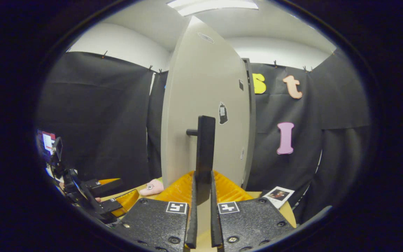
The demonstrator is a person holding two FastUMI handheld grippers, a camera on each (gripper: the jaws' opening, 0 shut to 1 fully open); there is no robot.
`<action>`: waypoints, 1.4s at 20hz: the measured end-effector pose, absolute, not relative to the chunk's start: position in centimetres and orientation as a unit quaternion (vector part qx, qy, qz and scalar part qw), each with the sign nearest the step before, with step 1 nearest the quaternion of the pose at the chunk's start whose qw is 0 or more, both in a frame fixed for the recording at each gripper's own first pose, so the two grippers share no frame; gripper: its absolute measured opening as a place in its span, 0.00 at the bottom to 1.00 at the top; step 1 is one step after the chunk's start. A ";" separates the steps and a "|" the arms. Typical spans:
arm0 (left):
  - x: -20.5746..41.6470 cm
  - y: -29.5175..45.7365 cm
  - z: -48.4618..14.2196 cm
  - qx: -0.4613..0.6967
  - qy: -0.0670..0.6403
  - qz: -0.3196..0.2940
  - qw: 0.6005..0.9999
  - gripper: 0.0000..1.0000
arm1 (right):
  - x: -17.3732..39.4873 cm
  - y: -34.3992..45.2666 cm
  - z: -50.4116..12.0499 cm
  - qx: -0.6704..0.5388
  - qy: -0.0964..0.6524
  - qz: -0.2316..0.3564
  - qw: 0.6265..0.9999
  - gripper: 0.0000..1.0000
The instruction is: Open the cabinet door with the right hand, grasp the bottle in the cabinet with the left hand and place it on the coaster, then close the cabinet door with the right hand.
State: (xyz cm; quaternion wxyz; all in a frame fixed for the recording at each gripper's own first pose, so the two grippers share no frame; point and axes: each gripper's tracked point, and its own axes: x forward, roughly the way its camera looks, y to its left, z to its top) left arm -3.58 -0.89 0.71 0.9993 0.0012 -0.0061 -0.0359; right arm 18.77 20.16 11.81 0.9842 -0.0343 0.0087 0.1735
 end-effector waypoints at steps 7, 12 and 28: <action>-3.8 -1.7 -0.1 0.003 0.002 -0.040 0.999 0.94 | 18.1 18.0 11.8 -0.015 0.012 0.111 0.994 0.12; -4.2 -2.9 0.0 0.003 0.001 -0.051 0.999 0.94 | 18.4 15.5 12.1 -0.026 0.009 0.068 0.997 0.07; -3.4 -4.0 -0.9 0.004 0.005 -0.053 0.999 0.94 | 17.7 15.4 11.3 -0.005 0.026 0.067 0.997 0.04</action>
